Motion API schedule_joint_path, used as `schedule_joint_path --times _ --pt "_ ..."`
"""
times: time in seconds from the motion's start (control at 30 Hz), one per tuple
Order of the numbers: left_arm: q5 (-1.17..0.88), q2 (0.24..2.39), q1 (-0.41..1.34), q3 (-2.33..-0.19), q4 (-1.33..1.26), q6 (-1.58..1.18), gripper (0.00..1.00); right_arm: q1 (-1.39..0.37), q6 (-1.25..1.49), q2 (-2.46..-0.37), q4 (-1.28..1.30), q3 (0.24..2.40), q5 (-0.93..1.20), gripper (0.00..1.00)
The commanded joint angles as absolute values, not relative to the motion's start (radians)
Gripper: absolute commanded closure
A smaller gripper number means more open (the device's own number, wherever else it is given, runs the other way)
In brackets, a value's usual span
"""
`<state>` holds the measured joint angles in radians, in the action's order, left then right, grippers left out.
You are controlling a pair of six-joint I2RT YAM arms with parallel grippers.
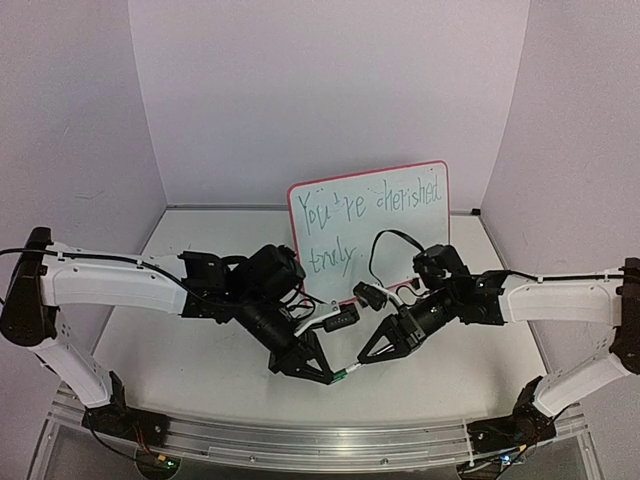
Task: Write a sentence on the whiteboard
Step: Insert the pen cap into the whiteboard marker, then pass from the right arm to the left
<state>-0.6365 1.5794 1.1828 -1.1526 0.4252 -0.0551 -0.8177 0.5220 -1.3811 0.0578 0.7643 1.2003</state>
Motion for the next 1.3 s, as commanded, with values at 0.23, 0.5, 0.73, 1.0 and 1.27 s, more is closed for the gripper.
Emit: schedule_joint_path --times 0.23,0.5,0.73,1.0,1.27 --pt "-0.503 1.556 1.181 -1.233 0.167 0.056 1.00 -0.861 0.617 -1.449 -0.128 0.800 1.195 1.00" --pt "-0.520 1.575 1.181 -1.256 0.173 0.082 1.00 -0.861 0.641 -1.490 -0.134 0.831 1.217 1.00" --pt "-0.511 1.538 1.181 -1.236 0.216 0.064 0.99 -0.862 0.629 -1.454 -0.133 0.811 1.170 1.00" --pt "-0.421 1.385 1.160 -1.103 0.291 -0.041 0.47 -0.843 0.614 -1.418 -0.132 0.791 1.120 1.00" --pt "-0.522 1.384 1.142 -1.075 0.363 -0.094 0.22 -0.843 0.616 -1.400 -0.132 0.802 1.155 1.00"
